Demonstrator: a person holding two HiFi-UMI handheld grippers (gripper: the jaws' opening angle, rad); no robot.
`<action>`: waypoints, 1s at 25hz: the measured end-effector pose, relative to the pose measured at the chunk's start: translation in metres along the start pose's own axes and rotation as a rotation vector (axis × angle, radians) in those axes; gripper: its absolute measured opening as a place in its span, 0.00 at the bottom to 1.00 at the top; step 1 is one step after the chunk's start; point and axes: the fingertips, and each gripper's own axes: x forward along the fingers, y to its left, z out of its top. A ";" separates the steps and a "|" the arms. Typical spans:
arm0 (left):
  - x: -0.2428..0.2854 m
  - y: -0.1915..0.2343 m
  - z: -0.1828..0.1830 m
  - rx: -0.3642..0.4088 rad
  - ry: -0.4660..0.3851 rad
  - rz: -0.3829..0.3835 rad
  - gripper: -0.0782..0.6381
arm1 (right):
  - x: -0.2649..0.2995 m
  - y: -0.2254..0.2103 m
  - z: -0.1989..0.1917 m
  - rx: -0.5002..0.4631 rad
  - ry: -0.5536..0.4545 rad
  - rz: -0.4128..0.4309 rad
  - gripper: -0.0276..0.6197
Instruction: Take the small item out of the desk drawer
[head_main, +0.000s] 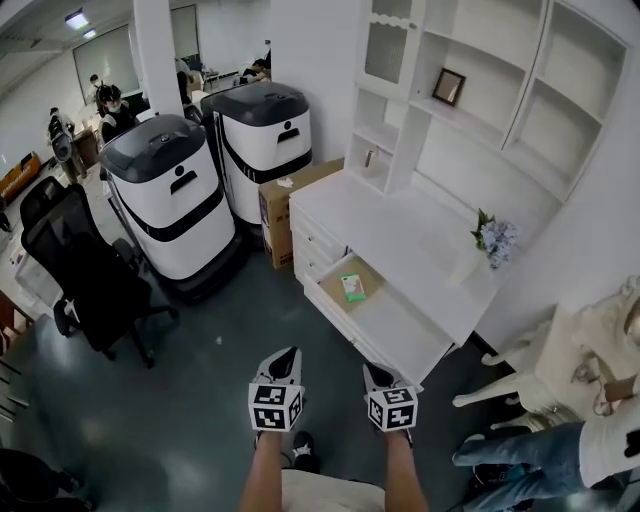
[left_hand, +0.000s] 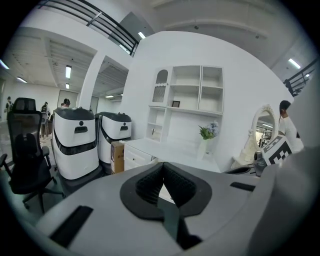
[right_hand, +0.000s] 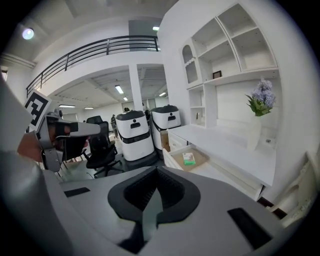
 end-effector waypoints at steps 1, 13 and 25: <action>0.006 0.005 0.001 -0.001 0.000 -0.010 0.13 | 0.005 -0.001 0.003 0.000 0.001 -0.011 0.08; 0.054 0.013 -0.016 -0.033 0.040 -0.158 0.13 | 0.044 -0.023 -0.001 0.044 0.053 -0.103 0.08; 0.149 0.035 0.007 0.017 0.094 -0.226 0.13 | 0.145 -0.089 0.048 0.121 0.042 -0.120 0.08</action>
